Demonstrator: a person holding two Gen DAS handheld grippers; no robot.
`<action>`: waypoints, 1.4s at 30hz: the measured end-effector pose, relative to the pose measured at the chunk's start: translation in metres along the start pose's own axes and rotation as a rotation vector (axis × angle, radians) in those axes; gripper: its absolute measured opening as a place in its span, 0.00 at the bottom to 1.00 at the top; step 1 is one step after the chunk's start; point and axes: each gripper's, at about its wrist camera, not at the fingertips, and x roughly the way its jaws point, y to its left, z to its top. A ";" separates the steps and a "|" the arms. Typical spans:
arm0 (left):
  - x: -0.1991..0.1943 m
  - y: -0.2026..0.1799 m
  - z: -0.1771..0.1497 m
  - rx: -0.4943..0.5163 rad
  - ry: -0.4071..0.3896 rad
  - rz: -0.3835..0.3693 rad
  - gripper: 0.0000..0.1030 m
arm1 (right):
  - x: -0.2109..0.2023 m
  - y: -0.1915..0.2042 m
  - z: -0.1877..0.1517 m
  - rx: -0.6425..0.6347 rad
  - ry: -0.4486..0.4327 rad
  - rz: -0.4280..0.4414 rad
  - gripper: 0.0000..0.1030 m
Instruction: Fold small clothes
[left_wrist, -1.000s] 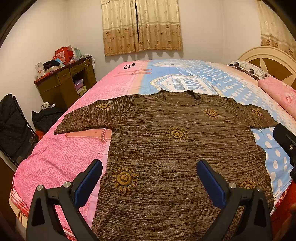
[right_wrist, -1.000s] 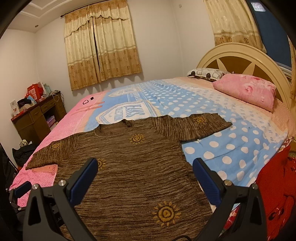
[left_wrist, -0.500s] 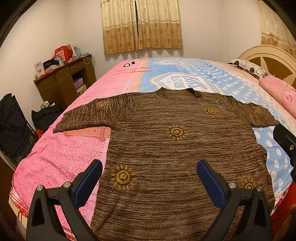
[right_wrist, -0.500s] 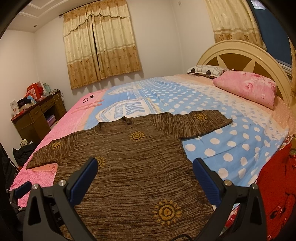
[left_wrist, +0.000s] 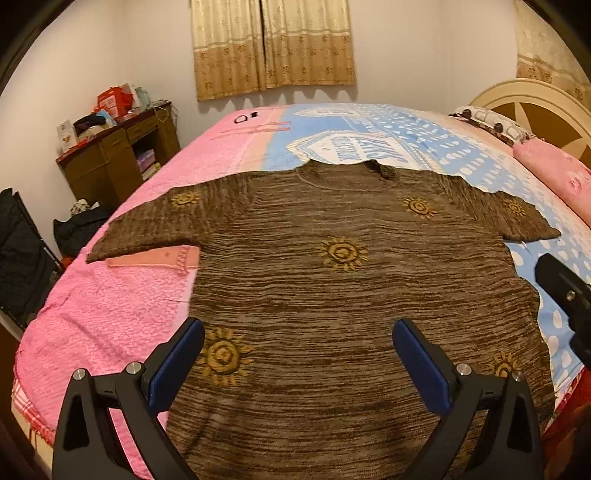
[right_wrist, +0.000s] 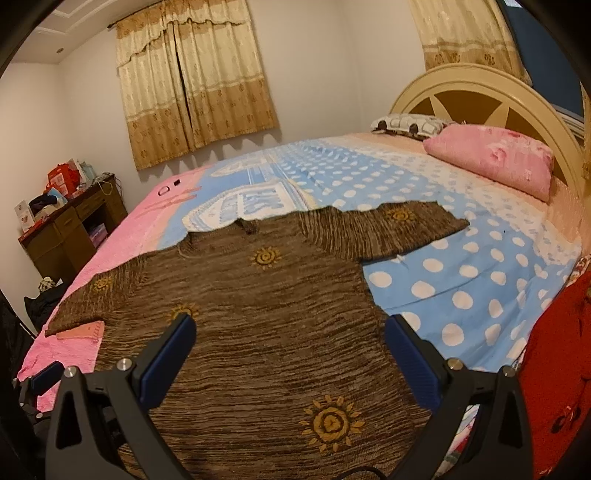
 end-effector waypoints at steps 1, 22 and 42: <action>0.001 0.000 -0.001 -0.004 -0.004 -0.012 0.99 | 0.004 -0.002 -0.001 0.005 0.014 -0.001 1.00; 0.047 -0.006 0.103 -0.013 -0.095 -0.042 0.99 | 0.077 -0.164 0.087 0.299 0.047 -0.088 0.98; 0.117 0.006 0.079 -0.111 0.094 -0.068 0.99 | 0.195 -0.271 0.109 0.346 0.198 -0.341 0.18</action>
